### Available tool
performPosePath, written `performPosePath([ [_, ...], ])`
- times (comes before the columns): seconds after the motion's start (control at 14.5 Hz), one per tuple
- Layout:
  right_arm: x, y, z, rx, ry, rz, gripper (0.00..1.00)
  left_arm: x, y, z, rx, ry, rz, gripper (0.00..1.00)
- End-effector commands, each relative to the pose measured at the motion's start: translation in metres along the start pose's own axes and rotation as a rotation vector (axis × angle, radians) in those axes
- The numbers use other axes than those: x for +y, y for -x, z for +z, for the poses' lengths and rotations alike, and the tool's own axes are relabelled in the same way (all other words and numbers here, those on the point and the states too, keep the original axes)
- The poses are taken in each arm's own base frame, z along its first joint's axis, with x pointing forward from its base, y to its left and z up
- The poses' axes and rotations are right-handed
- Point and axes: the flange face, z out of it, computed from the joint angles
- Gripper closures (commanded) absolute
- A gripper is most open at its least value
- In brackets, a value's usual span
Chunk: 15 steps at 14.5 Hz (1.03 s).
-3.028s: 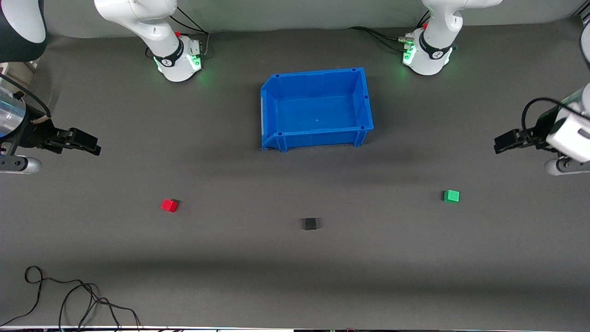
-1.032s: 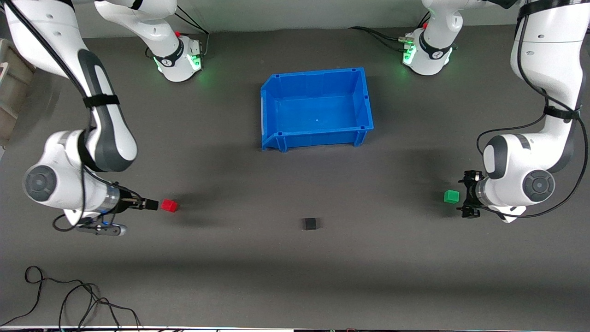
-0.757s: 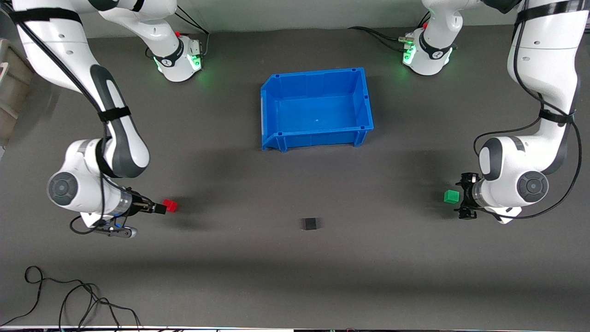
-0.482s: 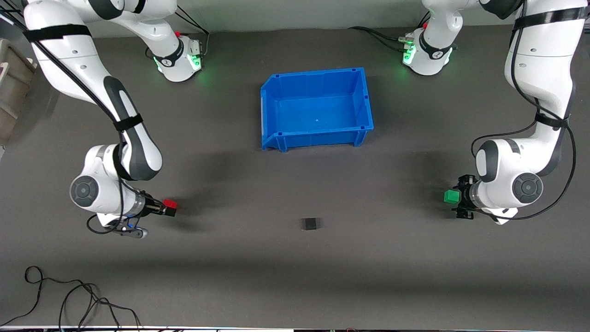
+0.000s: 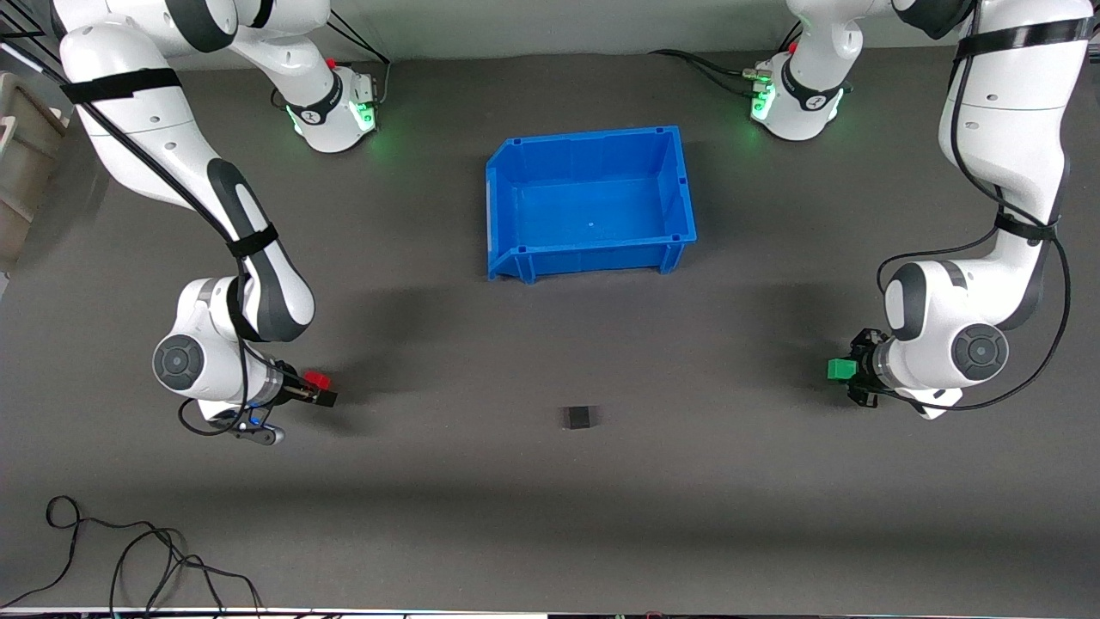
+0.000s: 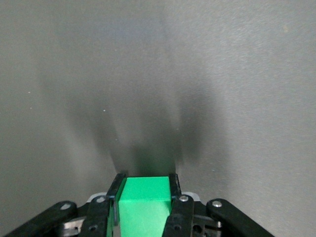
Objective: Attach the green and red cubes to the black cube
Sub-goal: 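Close the right gripper on the red cube while the left gripper grasps the green cube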
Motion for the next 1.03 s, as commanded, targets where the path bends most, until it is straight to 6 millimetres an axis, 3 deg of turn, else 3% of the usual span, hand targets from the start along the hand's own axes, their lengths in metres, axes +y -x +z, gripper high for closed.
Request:
performPosePath([
  [0.0,-0.001,0.001,0.006,0.001,-0.009,0.041,0.01,0.011,0.001,-0.038,-0.001,0.027,-0.016,0.92],
  [0.21,0.0,0.001,0.013,-0.007,-0.004,0.041,0.02,0.03,-0.002,-0.084,-0.056,0.036,-0.076,0.97],
  [0.34,-0.001,0.002,0.014,-0.008,-0.004,0.039,0.05,0.036,-0.001,-0.102,-0.074,0.049,-0.088,0.97],
  [0.41,-0.001,0.002,0.014,-0.008,-0.004,0.039,0.11,0.038,0.001,-0.106,-0.086,0.052,-0.095,0.96],
  [0.55,-0.001,0.002,0.013,-0.007,-0.004,0.036,0.44,0.042,0.008,-0.108,-0.092,0.056,-0.106,0.96],
  [0.62,-0.001,0.001,0.013,-0.005,-0.004,0.034,0.55,0.044,0.014,-0.111,-0.091,0.06,-0.104,0.96],
  [0.83,0.0,0.0,0.011,-0.003,-0.006,0.036,0.72,0.047,0.027,-0.116,-0.089,0.066,-0.125,0.97],
  [0.96,0.0,-0.001,0.007,0.002,-0.01,0.049,1.0,0.049,0.037,-0.115,-0.088,0.066,-0.118,0.97],
])
